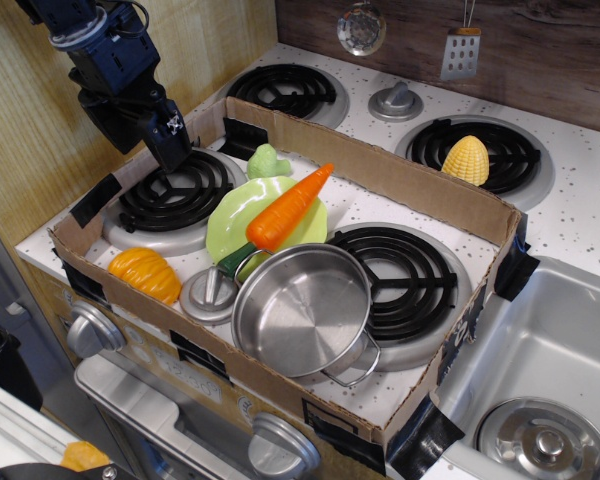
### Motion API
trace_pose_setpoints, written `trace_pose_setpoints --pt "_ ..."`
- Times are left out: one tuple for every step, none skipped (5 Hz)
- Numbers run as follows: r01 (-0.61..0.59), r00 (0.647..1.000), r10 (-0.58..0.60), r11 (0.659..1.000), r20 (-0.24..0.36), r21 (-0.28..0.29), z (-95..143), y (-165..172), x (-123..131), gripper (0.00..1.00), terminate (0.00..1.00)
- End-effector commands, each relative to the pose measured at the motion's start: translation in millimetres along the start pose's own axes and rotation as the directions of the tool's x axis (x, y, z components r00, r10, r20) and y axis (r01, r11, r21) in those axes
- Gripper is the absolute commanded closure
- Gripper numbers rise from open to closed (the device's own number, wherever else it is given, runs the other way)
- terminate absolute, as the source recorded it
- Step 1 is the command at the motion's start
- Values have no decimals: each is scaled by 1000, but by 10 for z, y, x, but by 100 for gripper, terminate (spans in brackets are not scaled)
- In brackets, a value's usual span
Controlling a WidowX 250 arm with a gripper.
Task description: Take carrot off plate
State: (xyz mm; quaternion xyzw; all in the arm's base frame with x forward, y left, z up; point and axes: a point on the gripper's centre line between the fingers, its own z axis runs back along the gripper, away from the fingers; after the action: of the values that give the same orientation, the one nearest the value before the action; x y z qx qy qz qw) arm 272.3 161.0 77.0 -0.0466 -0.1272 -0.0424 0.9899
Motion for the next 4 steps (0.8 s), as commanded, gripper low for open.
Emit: trace_pose_setpoints --pt "0 1000 0 1000 0 0 0 0 0 0 0" --pt "-38 999 40 998 -35 51 144 -91 138 0 0" --pt "-77 997 80 990 -22 117 252 -252 275 0 0" --pt "-142 989 144 982 -9 126 213 -456 334 0 0"
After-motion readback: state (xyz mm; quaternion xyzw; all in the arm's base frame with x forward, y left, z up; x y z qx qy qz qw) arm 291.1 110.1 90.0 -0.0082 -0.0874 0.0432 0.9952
